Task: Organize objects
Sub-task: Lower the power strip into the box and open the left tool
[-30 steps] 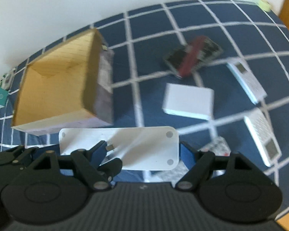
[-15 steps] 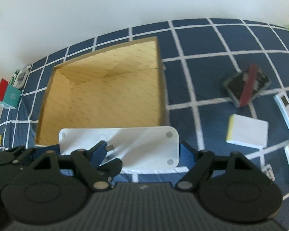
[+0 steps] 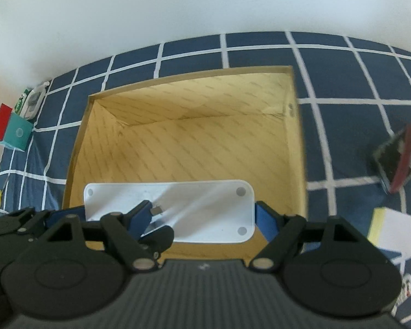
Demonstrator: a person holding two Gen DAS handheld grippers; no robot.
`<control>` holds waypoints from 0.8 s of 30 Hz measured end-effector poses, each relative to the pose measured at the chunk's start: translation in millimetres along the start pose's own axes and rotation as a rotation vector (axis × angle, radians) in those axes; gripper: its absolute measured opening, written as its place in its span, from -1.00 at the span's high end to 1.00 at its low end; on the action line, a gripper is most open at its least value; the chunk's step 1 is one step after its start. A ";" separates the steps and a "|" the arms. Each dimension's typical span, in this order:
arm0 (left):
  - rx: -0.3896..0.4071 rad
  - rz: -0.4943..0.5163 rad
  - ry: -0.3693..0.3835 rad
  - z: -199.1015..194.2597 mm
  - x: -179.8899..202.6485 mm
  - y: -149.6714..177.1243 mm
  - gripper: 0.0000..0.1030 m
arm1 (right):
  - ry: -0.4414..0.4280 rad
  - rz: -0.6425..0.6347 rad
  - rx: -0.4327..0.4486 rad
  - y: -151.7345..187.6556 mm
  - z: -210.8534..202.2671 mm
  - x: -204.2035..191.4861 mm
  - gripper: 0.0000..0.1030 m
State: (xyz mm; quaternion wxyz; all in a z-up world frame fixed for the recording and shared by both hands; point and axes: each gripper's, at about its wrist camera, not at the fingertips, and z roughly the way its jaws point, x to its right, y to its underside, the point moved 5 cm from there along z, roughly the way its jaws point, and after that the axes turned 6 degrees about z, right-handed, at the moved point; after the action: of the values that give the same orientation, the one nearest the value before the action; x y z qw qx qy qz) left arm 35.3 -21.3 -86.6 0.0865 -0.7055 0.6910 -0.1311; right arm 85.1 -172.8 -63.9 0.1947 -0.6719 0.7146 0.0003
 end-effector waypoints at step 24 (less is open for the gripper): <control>-0.081 -0.024 0.007 102.0 -42.5 -66.0 -0.84 | 0.009 0.017 -0.094 -81.8 117.1 -1.6 -0.56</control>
State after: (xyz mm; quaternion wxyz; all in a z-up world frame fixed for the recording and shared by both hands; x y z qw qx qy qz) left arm 128.8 17.0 -166.3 0.0537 -0.7162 0.6876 -0.1065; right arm 196.2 -148.5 -150.4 0.1595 -0.6743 0.7203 0.0324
